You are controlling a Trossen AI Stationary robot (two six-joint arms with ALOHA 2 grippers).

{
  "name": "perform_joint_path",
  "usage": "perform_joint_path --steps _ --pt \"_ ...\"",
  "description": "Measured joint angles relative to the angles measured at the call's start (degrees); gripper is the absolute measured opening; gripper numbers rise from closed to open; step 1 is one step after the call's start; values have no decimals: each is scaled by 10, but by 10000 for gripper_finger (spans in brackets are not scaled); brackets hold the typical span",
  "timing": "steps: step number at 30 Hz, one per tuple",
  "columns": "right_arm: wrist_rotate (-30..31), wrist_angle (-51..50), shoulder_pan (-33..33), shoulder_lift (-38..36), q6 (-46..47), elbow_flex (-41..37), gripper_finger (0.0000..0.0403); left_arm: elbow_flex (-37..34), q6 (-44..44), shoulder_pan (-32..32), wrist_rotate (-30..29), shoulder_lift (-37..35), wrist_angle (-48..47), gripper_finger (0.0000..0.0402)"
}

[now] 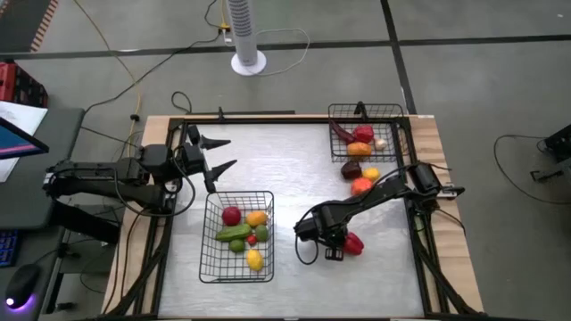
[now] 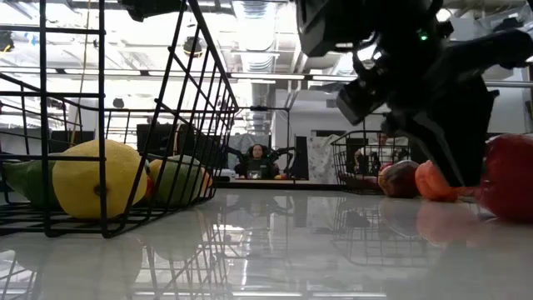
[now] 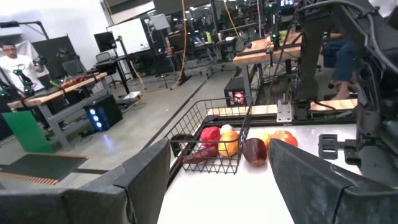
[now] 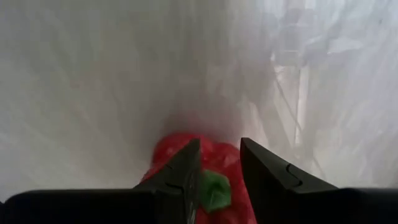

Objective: Sort produce into baskets
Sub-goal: Put the bell pepper into the top wire basket

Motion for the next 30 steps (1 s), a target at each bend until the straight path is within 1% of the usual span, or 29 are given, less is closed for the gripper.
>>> perform_joint_path --steps 6,10,13,18,25,30 --pt "-21 10 0 0 0 -14 136 0 0 0 0 0 0 258" --pt "-39 10 0 0 0 -15 120 0 1 0 0 0 0 258" --pt "-41 9 0 0 0 -15 93 0 1 0 0 0 -2 258" --pt "-41 9 0 0 0 -15 31 0 1 0 0 0 -4 258" --pt "-42 4 -1 0 -3 -15 31 0 1 0 0 0 -4 258" --pt "-26 -61 -5 0 -15 10 31 0 1 0 0 0 -4 258"
